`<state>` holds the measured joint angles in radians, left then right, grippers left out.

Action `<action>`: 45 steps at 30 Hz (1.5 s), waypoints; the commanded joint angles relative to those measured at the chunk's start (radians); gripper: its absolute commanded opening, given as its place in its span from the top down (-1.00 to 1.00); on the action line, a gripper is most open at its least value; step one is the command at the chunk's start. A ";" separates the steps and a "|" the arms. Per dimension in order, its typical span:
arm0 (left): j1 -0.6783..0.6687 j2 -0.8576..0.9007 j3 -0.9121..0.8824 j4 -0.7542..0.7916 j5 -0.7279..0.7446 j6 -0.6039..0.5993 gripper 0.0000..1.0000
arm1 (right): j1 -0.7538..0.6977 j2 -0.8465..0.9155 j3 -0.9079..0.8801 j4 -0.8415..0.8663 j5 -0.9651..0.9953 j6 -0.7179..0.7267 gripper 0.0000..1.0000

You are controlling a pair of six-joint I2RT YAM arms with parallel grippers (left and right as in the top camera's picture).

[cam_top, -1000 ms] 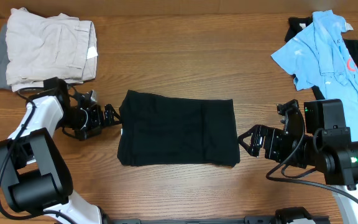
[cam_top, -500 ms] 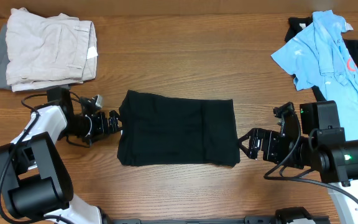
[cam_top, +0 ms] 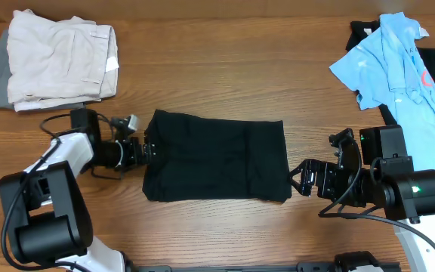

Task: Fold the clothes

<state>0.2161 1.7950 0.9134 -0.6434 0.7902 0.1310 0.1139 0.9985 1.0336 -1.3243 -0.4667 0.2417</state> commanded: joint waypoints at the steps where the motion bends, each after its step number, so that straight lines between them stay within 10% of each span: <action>1: -0.048 0.017 -0.031 0.038 -0.090 -0.051 -0.94 | 0.005 -0.008 -0.002 0.002 0.002 -0.007 -1.00; 21: -0.163 0.018 -0.032 0.212 -0.230 -0.228 -0.44 | 0.005 -0.008 -0.002 0.008 0.002 -0.006 -1.00; 26: -0.192 0.018 -0.042 0.212 -0.339 -0.251 -0.03 | 0.005 -0.008 -0.002 0.007 -0.003 -0.006 -1.00; 29: -0.200 0.018 -0.043 0.209 -0.381 -0.258 0.92 | 0.005 -0.008 -0.002 0.011 -0.005 -0.003 -1.00; 45: -0.009 0.016 0.098 -0.021 -0.623 -0.319 0.92 | 0.005 -0.008 -0.002 -0.010 -0.005 -0.004 -1.00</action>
<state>0.1524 1.7859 0.9661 -0.6228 0.3458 -0.1764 0.1139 0.9985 1.0321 -1.3376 -0.4675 0.2424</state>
